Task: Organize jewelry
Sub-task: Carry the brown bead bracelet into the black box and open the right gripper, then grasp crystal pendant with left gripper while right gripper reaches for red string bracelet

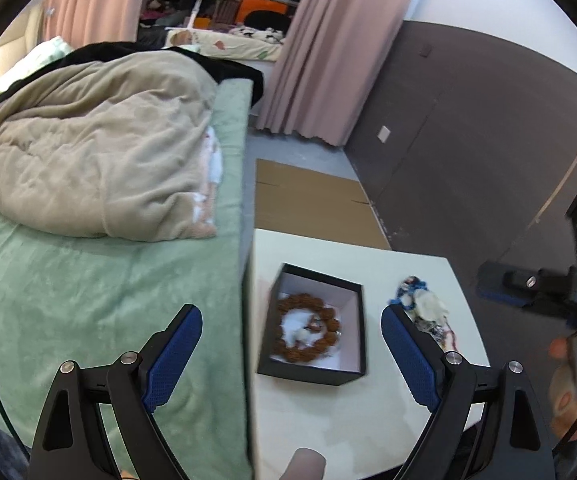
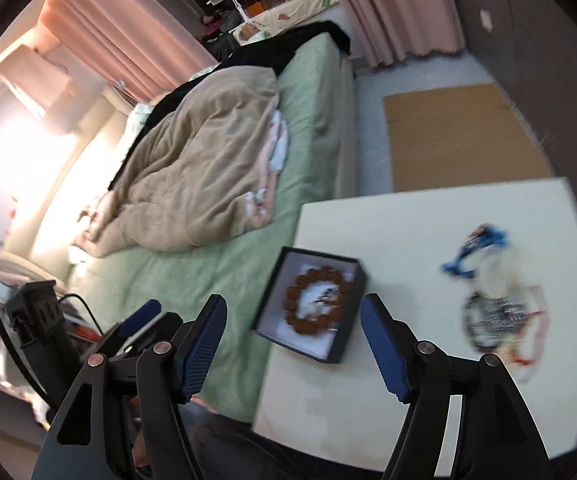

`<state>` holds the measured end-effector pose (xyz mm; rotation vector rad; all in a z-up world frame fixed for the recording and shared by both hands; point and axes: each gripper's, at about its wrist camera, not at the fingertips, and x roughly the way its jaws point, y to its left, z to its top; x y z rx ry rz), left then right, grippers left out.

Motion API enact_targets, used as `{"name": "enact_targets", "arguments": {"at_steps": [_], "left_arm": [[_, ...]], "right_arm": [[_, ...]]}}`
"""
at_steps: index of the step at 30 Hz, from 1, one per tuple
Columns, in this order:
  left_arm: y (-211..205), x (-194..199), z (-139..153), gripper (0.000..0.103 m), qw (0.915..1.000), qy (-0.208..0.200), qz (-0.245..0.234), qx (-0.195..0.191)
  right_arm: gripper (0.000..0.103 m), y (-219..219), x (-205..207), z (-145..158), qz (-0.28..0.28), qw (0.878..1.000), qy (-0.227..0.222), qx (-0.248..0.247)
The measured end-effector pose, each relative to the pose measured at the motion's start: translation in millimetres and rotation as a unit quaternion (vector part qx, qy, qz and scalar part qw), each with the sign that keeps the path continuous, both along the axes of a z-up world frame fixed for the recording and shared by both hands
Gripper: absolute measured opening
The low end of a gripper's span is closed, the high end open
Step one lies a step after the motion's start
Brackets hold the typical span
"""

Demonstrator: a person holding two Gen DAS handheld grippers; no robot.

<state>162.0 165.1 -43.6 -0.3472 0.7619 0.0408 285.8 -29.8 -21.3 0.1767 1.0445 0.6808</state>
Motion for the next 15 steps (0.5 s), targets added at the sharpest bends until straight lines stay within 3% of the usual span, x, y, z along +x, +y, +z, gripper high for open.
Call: {"name": "enact_targets", "arguments": {"at_steps": [4,8,15], "left_arm": [[-25.7,-1.7,11.6,0.091,0.9996,0.001,-0.017,0.021],[-52.5,2.3,18.7,0.091,0.9982,0.004,-0.031,0.05],[-87.8,14.8,18.8,0.091,0.9976,0.024,-0.037,0.053]], "right_arm": [[0.077,-36.3,-2.7,6.9,-0.047,0.999,-0.013,-0.019],[0.077,-73.9,-3.2,2.0,-0.064,0.998,-0.02,0.0],[0.077,-131.8,12.8,-24.6,-0.101,0.994,-0.016,0.028]]}}
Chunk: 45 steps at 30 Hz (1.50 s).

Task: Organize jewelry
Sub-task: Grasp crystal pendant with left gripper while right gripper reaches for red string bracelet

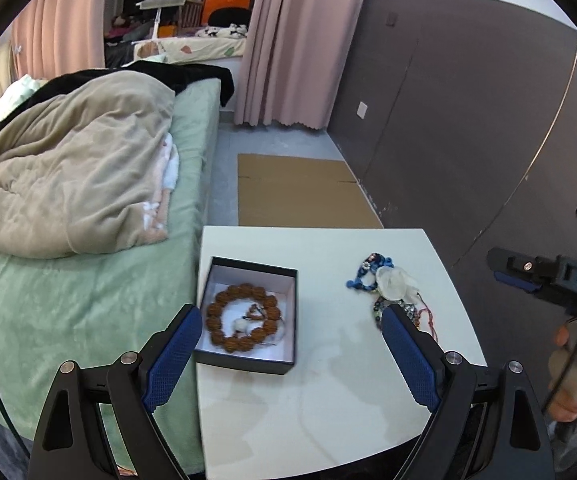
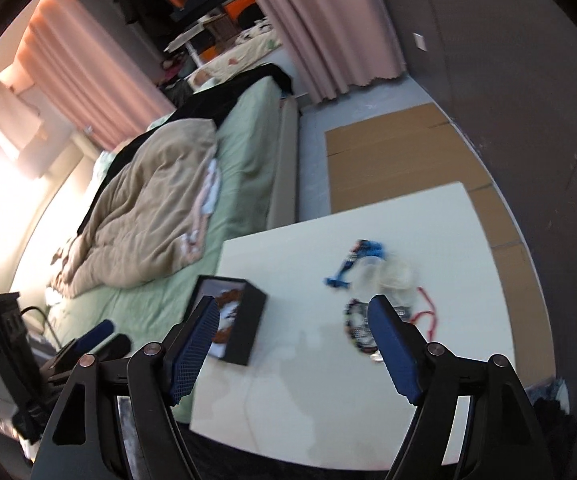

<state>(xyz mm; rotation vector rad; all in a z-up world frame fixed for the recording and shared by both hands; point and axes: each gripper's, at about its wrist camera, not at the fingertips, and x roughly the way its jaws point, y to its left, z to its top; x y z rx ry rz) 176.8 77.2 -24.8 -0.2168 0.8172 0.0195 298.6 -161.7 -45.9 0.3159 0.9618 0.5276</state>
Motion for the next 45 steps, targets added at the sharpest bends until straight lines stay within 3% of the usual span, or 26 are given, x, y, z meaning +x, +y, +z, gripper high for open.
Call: {"name": "enact_targets", "arguments": {"at_steps": [4,13,18,24,34,36,39,44,45], "left_arm": [[-27.0,12.6,4.3,0.091,0.9996,0.01,-0.02,0.016],[-88.3,58.1,4.2,0.09,0.9964,0.028,-0.064,0.048],[-110.8,87.0,-12.3,0.075,0.9936,0.056,-0.088,0.043],[-127.7,113.6,-32.6,0.064,0.99,0.078,-0.11,0.042],[-156.1,154.1,-79.3,0.057,0.983,0.123,-0.131,0.037],[-160.6,164.1,-91.7,0.049,0.9814,0.138,-0.13,0.035],[-164.2,176.2,-107.2,0.045,0.9797,0.152,-0.127,0.031],[-168.9,187.8,-129.1,0.03,0.9761,0.175,-0.127,0.024],[-169.2,188.4,-131.4,0.02,0.9756,0.177,-0.127,0.025]], "right_arm": [[0.077,-21.3,11.1,-17.9,-0.022,0.999,0.024,-0.014],[0.077,-77.3,17.3,-41.3,-0.063,0.997,0.047,0.011],[0.077,-94.2,27.1,-55.1,-0.084,0.994,0.068,0.022],[0.077,-104.5,39.1,-75.8,-0.107,0.99,0.091,0.03],[0.077,-121.0,50.3,-95.3,-0.121,0.986,0.112,0.014],[0.077,-124.1,54.0,-100.7,-0.123,0.985,0.12,0.012],[0.077,-127.7,59.1,-109.9,-0.123,0.982,0.139,0.018],[0.077,-124.0,63.7,-110.8,-0.123,0.982,0.142,0.016],[0.077,-122.9,63.8,-111.0,-0.123,0.982,0.143,0.016]]}}
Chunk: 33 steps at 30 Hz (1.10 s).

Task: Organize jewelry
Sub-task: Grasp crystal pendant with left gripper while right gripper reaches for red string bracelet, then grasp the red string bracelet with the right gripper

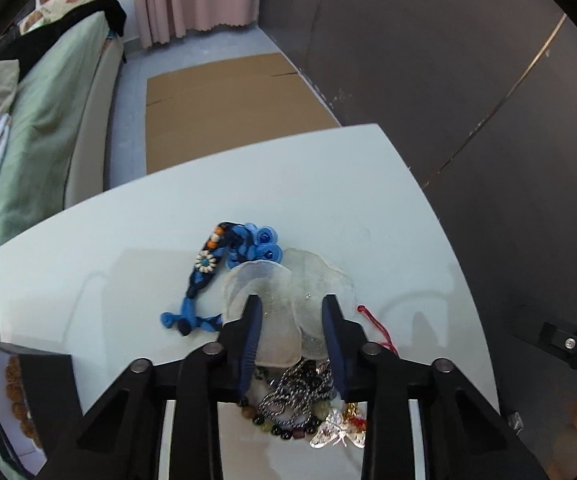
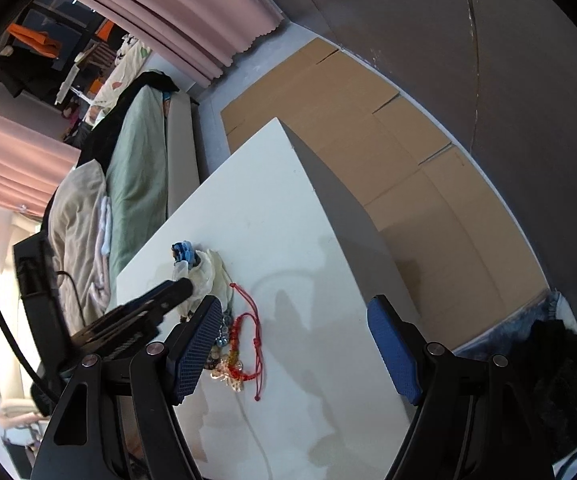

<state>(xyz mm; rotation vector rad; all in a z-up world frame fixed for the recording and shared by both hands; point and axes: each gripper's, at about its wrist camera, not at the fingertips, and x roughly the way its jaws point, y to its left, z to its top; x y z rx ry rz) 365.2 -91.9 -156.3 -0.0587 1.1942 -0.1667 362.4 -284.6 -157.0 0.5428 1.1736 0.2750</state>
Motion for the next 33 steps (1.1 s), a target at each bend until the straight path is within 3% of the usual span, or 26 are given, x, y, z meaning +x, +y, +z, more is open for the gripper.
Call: {"name": "enact_targets", "arguments": {"at_steps": [3,11,18,24,33], "left_arm": [[-1.8,2.1,-7.0,0.001,0.9999,0.01,-0.005,-0.005],[25.4,-15.5,20.5,0.0,0.9991,-0.008,0.003,-0.042],[55.5,-38.0,53.3,0.0,0.9968,-0.039,0.01,-0.068],[84.0,-53.2,67.2,0.0,0.9946,-0.058,0.024,-0.082],[127.3,-77.6,78.1,0.0,0.9928,-0.074,0.037,-0.087]], "right_arm": [[0.077,5.3,0.1,0.4,0.005,1.0,0.002,0.0],[0.076,25.0,-2.0,0.3,0.023,1.0,0.002,-0.014],[0.04,50.5,-0.1,-16.1,0.055,0.997,0.023,-0.053],[0.028,73.0,0.0,-24.5,0.077,0.992,0.032,-0.096],[0.019,104.7,-2.2,-32.0,0.102,0.978,0.033,-0.178]]}}
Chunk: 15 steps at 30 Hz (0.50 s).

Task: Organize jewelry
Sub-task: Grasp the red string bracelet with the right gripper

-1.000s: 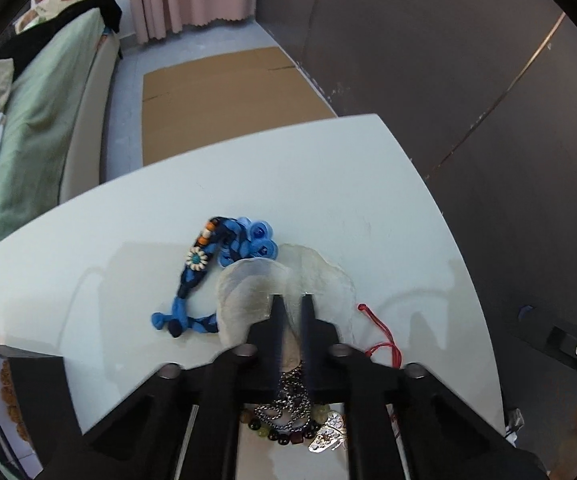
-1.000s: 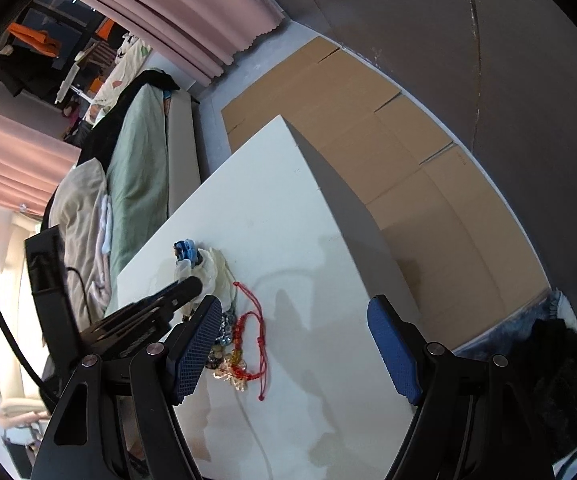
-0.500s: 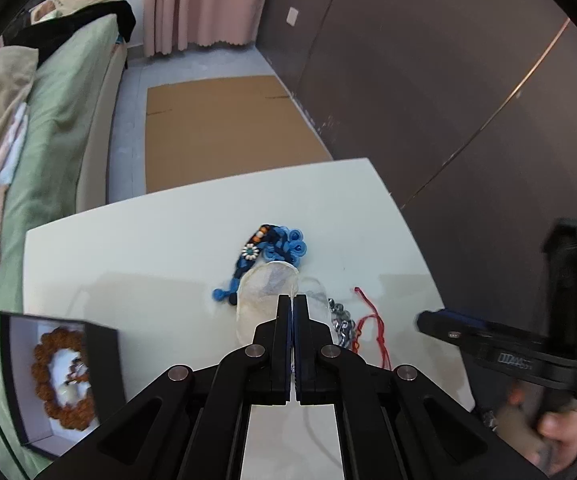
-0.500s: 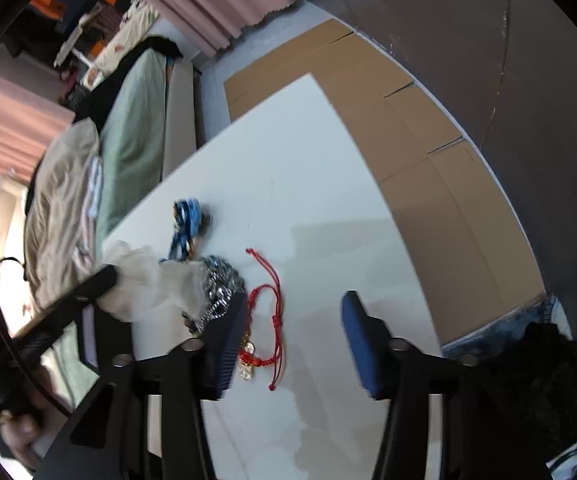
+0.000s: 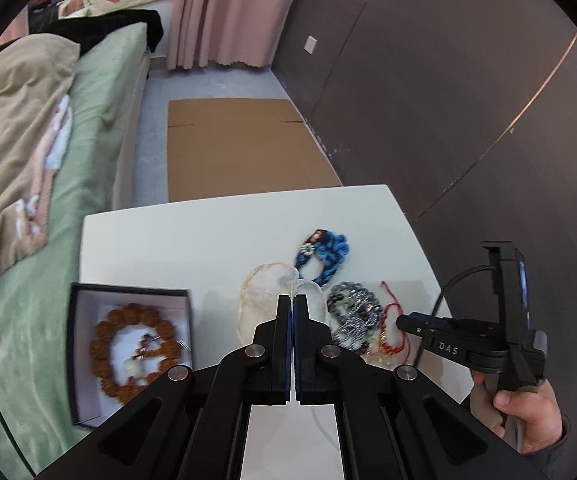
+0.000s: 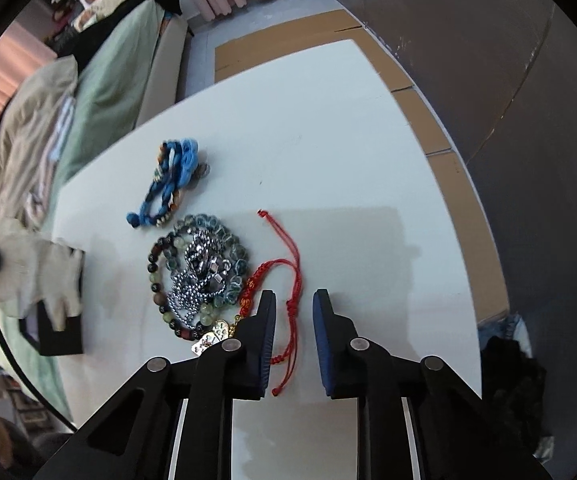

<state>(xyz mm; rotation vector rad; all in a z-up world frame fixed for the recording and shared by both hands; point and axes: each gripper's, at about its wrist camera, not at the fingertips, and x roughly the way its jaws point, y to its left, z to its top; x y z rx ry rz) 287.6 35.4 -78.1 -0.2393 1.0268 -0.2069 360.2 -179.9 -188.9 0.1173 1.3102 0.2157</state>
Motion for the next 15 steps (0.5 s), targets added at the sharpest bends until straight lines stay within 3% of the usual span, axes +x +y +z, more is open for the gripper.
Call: {"name": "enact_targets", "arguments": {"at_steps": [4,5,6,15], "left_arm": [[17.6,-10.1,4.6,0.0,1.0,-0.006,0.007,-0.004],[22.2,-12.3,5.8,0.0,0.9999,-0.007,0.009,-0.006],[26.8,-14.7,7.2,0.0,0.9999,-0.009,0.012,-0.007],[60.6,-33.4,16.7,0.0,0.9992,-0.024,0.03,-0.016]], "right_arm": [[0.016,17.1,-6.1,2.4,0.02,0.997,-0.02,-0.067],[0.009,18.0,-6.9,2.4,0.021,0.997,-0.023,-0.077],[0.008,17.9,-7.6,2.7,0.023,0.996,-0.026,-0.08],[0.007,4.7,-22.2,29.6,0.008,0.998,-0.057,-0.035]]}}
